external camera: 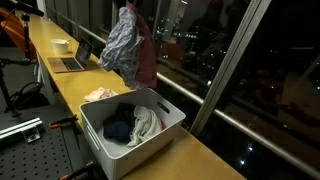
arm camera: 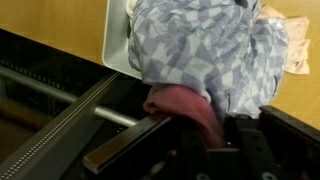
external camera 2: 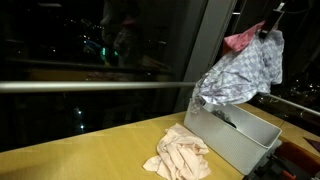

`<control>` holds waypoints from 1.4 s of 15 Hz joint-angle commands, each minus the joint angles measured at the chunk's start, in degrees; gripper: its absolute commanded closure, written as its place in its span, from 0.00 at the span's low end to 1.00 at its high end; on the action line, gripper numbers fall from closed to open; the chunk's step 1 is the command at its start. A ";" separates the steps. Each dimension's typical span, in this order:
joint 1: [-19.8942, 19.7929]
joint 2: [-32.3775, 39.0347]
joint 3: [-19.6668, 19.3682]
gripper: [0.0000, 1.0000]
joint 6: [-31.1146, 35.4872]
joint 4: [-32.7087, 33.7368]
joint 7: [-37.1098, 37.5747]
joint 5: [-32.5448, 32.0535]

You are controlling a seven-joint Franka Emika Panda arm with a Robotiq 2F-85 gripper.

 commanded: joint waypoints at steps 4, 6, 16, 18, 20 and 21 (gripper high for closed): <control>-4.82 -2.94 -6.76 0.97 1.59 -1.32 -10.39 5.19; -5.40 -2.24 -7.99 0.97 2.38 -2.12 -12.44 6.49; -6.53 -1.08 -9.86 0.30 6.06 -6.98 -16.91 9.65; -5.93 -0.45 -9.05 0.15 6.89 -7.57 -16.42 9.78; -4.96 0.40 -7.71 0.02 7.64 -8.13 -15.40 10.06; -4.32 1.05 -6.73 0.00 8.33 -8.47 -14.69 10.08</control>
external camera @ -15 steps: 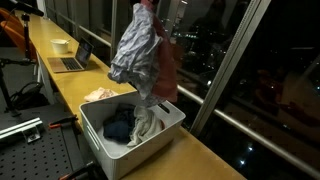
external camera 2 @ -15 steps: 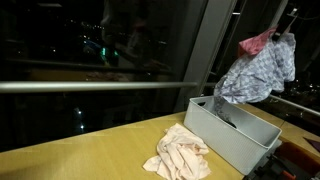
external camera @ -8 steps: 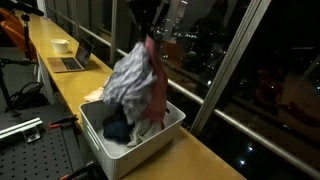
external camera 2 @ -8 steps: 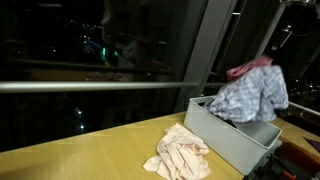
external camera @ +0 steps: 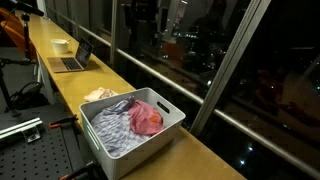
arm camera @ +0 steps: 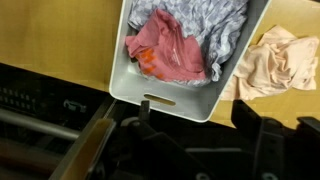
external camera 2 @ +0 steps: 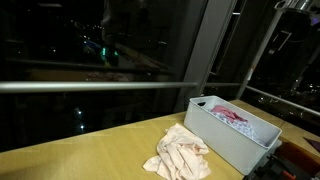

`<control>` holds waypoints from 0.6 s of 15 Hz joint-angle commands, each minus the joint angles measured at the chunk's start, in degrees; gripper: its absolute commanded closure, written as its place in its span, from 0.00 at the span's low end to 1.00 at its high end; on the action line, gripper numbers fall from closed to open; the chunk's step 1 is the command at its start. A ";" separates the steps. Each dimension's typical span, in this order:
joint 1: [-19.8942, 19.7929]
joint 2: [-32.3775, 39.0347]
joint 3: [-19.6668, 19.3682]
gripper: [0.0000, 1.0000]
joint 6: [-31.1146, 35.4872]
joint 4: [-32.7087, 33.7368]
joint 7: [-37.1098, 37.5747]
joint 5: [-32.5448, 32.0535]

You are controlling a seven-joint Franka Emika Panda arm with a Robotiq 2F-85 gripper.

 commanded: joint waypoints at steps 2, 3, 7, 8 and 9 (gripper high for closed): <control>2.81 1.49 4.53 0.00 2.13 -1.64 2.55 1.63; 3.70 2.19 5.79 0.00 2.62 -1.90 3.75 1.79; 6.99 7.00 10.51 0.00 5.76 -1.66 8.92 1.99; 7.68 8.64 11.44 0.00 6.76 -1.25 9.95 1.99; 8.33 10.64 12.40 0.00 8.00 -0.74 11.03 1.82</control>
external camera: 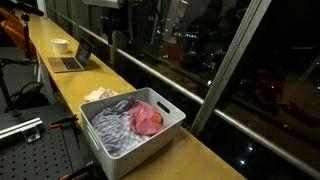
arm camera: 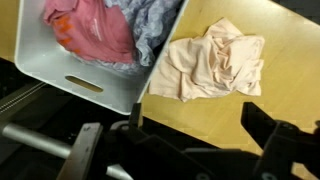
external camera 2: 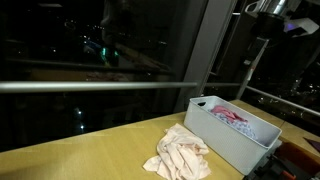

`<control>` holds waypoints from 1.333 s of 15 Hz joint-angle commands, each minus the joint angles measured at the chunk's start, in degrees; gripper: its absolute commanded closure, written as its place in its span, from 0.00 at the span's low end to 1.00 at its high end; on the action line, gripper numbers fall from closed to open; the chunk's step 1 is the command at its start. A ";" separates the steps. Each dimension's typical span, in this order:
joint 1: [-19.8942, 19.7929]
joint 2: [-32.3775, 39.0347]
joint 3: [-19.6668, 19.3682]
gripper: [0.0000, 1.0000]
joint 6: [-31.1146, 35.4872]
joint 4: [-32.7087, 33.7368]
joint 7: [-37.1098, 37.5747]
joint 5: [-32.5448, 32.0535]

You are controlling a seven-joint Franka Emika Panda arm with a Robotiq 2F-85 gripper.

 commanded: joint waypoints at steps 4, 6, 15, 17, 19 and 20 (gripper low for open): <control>2.96 14.02 4.64 0.00 8.19 4.31 5.02 -0.59; 3.80 18.85 5.22 0.00 10.89 5.72 6.19 -1.81; 7.73 37.29 4.35 0.00 16.14 11.90 9.86 -4.85; 8.52 40.55 4.00 0.00 15.89 13.43 10.59 -5.31; 9.33 43.42 3.49 0.00 15.38 14.99 11.34 -5.93; 9.79 44.91 3.10 0.00 14.95 15.88 11.89 -6.35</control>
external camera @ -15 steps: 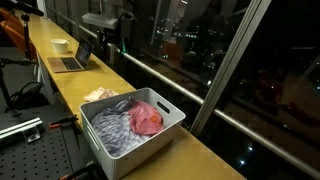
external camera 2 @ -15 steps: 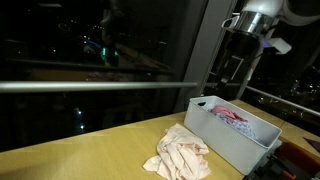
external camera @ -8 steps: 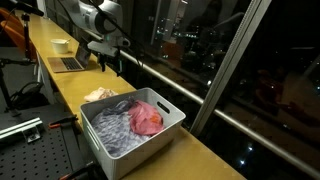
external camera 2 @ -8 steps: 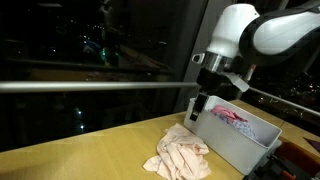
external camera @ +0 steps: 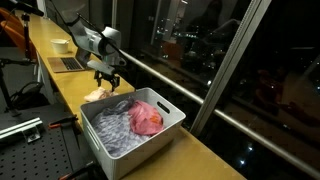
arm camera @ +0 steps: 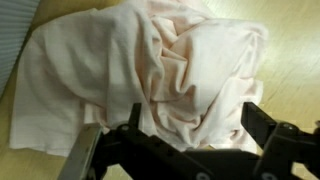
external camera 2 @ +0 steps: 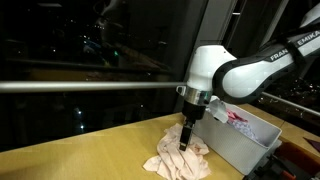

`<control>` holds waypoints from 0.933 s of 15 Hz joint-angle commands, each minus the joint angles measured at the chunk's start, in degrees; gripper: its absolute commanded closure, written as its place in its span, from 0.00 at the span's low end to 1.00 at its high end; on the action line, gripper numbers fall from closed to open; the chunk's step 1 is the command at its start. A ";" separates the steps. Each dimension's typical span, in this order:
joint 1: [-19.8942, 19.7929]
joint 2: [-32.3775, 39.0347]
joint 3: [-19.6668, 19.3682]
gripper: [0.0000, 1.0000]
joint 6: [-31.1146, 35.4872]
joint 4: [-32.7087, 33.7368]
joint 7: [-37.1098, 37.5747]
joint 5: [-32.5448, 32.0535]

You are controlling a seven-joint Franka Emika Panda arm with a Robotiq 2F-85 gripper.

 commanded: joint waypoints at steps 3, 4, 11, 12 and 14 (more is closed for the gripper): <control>3.78 9.71 -2.70 0.00 -1.77 7.65 4.12 -3.01; 4.23 11.31 -2.91 0.00 -2.06 8.87 4.66 -3.20; 7.96 16.23 -3.52 0.50 -6.42 15.39 7.96 -3.78; 8.64 15.83 -3.52 0.57 -7.81 16.18 8.53 -3.98; 9.84 14.41 -3.53 0.72 -9.87 16.97 9.52 -4.48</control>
